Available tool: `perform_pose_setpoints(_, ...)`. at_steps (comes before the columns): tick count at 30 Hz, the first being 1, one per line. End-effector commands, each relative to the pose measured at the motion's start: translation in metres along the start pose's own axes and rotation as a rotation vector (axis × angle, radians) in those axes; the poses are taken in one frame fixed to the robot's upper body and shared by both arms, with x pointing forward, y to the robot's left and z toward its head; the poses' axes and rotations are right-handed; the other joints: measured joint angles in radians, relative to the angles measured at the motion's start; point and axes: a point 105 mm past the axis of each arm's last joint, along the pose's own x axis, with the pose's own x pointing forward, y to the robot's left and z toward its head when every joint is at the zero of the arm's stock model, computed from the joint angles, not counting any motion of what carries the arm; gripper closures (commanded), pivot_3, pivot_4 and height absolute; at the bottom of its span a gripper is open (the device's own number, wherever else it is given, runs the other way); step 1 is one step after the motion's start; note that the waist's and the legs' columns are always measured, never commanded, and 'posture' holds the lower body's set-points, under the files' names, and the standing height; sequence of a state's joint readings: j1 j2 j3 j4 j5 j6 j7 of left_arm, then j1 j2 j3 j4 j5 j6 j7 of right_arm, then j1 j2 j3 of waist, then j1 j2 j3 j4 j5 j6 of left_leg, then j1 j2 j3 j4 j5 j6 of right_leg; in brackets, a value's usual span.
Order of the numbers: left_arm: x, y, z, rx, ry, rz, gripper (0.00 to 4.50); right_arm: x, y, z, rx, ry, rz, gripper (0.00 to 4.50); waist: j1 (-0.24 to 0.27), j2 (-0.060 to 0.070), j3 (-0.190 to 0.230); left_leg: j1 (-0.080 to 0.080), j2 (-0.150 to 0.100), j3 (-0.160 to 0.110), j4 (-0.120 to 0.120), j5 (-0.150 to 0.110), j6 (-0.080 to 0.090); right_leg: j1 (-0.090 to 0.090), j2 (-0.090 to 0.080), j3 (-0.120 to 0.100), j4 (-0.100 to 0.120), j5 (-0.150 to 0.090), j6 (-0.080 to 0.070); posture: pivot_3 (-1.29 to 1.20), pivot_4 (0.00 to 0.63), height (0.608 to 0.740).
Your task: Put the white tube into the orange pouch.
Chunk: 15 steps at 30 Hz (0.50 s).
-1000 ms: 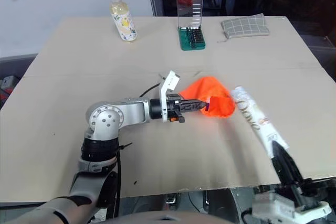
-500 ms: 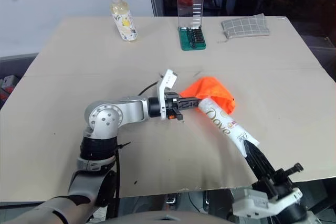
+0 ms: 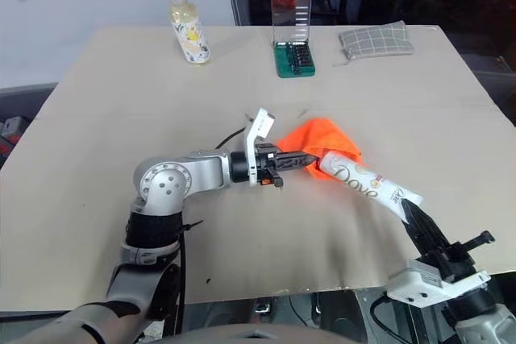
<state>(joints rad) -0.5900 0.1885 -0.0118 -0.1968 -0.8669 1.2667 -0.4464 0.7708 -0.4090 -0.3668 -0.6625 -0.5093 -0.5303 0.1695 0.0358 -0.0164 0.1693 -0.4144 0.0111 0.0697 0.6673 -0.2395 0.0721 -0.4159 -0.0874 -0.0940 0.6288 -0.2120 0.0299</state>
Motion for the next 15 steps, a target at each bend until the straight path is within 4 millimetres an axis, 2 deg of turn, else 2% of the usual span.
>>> perform_pose_setpoints(1, 0.001, -0.012, 0.004, 0.036, -0.011, -0.043, 4.50, 0.007, -0.006, 0.014, -0.005, -0.068, -0.026, 4.46, 0.000, 0.000, 0.000, 0.000, 0.000, 0.000, 0.000, 0.000, 0.000, 0.000, 0.000, 0.000, 0.000, 0.000, 0.000, 0.00, 0.150, 0.740)
perform_pose_setpoints(7, 0.001, -0.012, 0.004, 0.040, -0.009, -0.043, 4.50, 0.023, -0.008, 0.014, -0.011, -0.077, -0.048, 4.46, 0.002, 0.000, 0.000, 0.000, 0.000, 0.000, 0.001, 0.000, 0.000, 0.000, 0.000, 0.000, 0.001, 0.000, 0.000, 0.00, 0.150, 0.740)
perform_pose_setpoints(10, 0.001, -0.012, 0.004, 0.042, -0.009, -0.043, 4.50, 0.031, -0.002, 0.016, -0.022, -0.083, -0.032, 4.46, 0.002, 0.000, 0.000, 0.000, 0.000, 0.000, 0.002, 0.000, 0.000, 0.000, 0.000, 0.000, 0.002, 0.000, 0.000, 0.00, 0.150, 0.740)
perform_pose_setpoints(15, 0.001, -0.012, 0.005, 0.045, -0.011, -0.039, 4.50, 0.035, -0.005, 0.002, -0.035, 0.003, -0.055, 4.46, 0.003, 0.000, 0.000, 0.000, -0.001, 0.000, 0.002, 0.001, 0.001, 0.000, 0.000, 0.000, 0.002, 0.000, 0.000, 0.00, 0.150, 0.740)
